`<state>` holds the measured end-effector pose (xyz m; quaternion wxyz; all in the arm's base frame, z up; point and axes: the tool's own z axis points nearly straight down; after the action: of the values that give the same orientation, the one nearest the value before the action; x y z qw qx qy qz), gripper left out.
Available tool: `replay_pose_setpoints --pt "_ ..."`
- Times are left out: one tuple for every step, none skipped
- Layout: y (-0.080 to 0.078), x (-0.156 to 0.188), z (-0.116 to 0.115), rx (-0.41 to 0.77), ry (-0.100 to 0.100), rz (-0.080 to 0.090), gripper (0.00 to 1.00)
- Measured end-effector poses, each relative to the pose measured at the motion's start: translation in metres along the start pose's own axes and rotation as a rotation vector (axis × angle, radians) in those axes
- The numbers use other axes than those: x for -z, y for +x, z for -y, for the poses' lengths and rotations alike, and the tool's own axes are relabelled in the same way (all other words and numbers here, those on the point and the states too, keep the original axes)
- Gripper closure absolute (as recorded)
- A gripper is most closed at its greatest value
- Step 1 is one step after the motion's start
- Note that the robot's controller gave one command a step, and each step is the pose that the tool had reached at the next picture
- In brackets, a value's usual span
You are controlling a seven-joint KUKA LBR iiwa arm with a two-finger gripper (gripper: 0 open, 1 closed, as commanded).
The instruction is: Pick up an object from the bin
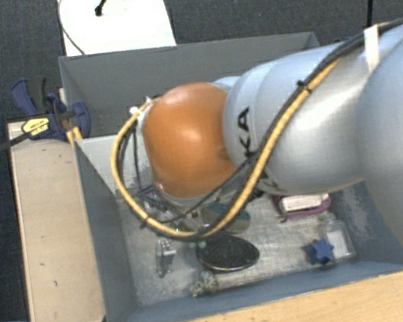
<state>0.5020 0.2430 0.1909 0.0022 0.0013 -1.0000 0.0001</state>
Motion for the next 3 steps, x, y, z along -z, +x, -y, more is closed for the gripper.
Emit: replay_pose_setpoints --pt "-0.037 -0.098 0.099 0.07 0.004 0.0 0.0" --pt "-0.044 -0.119 0.094 0.199 0.0 0.007 0.0" --pt "-0.046 -0.117 0.094 0.191 -0.002 0.012 1.0"
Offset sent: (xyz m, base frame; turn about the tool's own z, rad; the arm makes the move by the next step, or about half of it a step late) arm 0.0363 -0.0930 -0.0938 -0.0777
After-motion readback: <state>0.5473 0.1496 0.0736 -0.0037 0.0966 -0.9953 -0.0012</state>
